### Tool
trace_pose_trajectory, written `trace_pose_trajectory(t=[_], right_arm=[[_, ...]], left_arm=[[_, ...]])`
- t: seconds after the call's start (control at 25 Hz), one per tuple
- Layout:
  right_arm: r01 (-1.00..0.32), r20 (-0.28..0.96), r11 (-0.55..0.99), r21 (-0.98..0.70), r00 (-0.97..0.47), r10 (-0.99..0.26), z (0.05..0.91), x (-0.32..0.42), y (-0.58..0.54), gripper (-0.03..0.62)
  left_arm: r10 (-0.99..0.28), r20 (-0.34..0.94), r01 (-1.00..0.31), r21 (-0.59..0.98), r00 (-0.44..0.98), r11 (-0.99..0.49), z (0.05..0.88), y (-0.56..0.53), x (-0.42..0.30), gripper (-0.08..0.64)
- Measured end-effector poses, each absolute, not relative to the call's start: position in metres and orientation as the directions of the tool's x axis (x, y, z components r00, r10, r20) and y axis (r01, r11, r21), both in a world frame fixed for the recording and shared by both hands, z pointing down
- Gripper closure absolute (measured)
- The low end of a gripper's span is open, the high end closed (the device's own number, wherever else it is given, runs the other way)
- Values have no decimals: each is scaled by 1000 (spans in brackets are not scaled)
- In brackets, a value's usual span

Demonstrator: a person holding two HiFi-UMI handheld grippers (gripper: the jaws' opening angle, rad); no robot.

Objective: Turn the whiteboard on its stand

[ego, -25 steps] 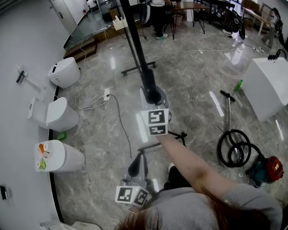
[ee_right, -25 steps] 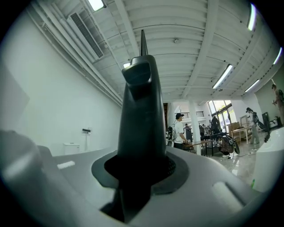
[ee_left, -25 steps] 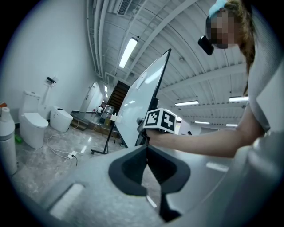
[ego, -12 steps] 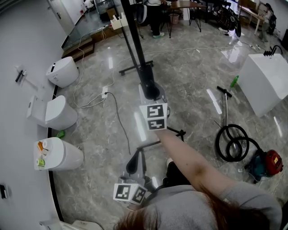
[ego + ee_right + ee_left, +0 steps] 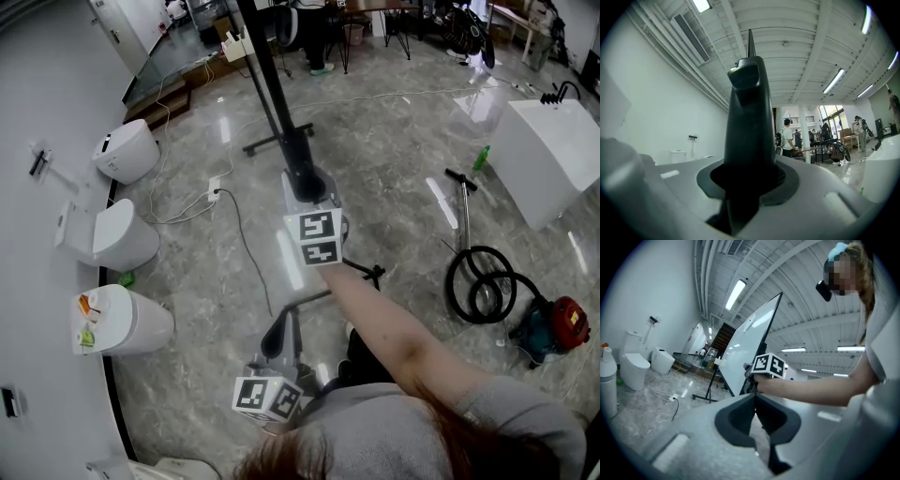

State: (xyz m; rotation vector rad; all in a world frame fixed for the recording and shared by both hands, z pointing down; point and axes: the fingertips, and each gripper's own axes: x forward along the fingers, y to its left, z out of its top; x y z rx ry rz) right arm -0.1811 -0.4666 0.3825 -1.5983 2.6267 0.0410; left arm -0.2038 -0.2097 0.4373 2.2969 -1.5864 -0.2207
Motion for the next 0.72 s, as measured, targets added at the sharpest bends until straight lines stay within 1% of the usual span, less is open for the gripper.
trace_pose_trajectory(t=[0.56,0.72], right_arm=[[-888,-79,459,-12,-457,-886,381,-169,-434,482],[-888,-77,460,-14,-458,-886,381,-167,-427,482]], left_arm=[[-941,40,-896,321,336,-306,431,-176,-210,565],[-960,9,-910,318,281,-264,425,-175,-224,565]])
